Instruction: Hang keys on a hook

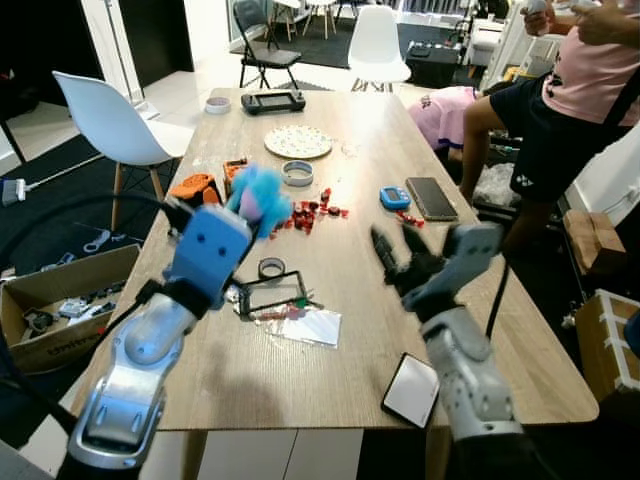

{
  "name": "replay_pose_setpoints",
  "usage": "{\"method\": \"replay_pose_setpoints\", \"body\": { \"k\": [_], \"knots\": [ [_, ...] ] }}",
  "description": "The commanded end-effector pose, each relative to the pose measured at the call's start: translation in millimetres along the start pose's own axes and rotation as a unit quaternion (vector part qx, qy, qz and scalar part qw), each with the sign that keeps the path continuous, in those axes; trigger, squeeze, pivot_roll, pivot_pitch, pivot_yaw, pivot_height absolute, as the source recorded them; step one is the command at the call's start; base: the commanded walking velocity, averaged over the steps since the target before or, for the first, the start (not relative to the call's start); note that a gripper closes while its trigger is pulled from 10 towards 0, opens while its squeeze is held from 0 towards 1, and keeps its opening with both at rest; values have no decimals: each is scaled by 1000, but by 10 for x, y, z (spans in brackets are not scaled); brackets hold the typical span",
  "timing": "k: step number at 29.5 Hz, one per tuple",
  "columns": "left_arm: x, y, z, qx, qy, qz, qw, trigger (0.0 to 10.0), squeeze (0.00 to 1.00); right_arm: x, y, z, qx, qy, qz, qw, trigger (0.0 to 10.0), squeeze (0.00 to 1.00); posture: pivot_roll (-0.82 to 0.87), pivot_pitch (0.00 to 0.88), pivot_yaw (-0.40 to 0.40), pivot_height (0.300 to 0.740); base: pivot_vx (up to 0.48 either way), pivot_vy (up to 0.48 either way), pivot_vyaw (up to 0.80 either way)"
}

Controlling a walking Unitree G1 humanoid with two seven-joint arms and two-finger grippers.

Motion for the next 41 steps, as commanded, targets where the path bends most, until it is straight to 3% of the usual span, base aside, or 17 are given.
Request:
{"method": "replay_pose_setpoints", "body": {
  "k": [1,7,14,18,21,22,23,24,28,32,36,41],
  "knots": [
    [31,18,-122,46,-36,-3,998,10000,0,-18,53,76,-23,17,-5,1000,10000,0,127,116,-26,740,0,0,0],
    [89,28,-324,95,-99,-6,991,10000,0,-53,133,201,-31,50,-11,998,10000,0,125,113,-26,740,0,0,0],
    [134,99,-446,150,-133,-10,980,10000,0,-80,100,353,25,88,5,996,10000,0,122,113,-24,740,0,0,0],
    [189,119,-542,161,-164,-9,973,10000,0,-84,-25,538,-65,125,30,989,10000,0,124,114,-25,740,0,0,0],
    [189,113,-546,165,-165,-7,972,10000,0,-52,-90,628,-97,149,47,983,10000,0,126,115,-27,740,0,0,0],
    [185,111,-553,166,-165,-6,972,10000,0,3,-171,731,-124,175,69,974,10000,0,131,115,-31,740,0,0,0],
    [185,111,-553,166,-165,-6,972,10000,0,3,-171,731,-124,175,69,974,10000,0,131,115,-31,740,0,0,0],
    [181,115,-568,170,-167,-6,971,10000,0,154,-347,851,-148,214,115,959,10000,0,136,115,-37,740,0,0,0],
    [177,107,-576,170,-166,-5,971,10000,0,265,-499,839,-134,221,147,955,10000,0,136,115,-37,740,0,0,0],
    [138,63,-540,166,-151,5,974,10000,0,499,-795,637,-76,200,207,955,10000,0,134,112,-48,740,0,0,0],
    [132,63,-534,167,-151,5,974,10000,0,679,-940,478,-38,188,247,950,10000,0,123,110,-35,740,0,0,0],
    [154,84,-551,171,-161,4,972,10000,0,722,-982,493,-11,213,268,940,10000,0,121,108,-34,740,0,0,0]
  ]
}}
Point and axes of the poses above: a point about 5 cm out from each wrist's last joint towards the gripper, its own x axis pointing back from the gripper into the wrist, its own y axis along the axis of the wrist's last joint, z = x × y, the point moved 6 cm from there along -x, pointing out of the wrist towards the gripper, and after that the axes turned 8 degrees about -x, right-handed, at the moved point
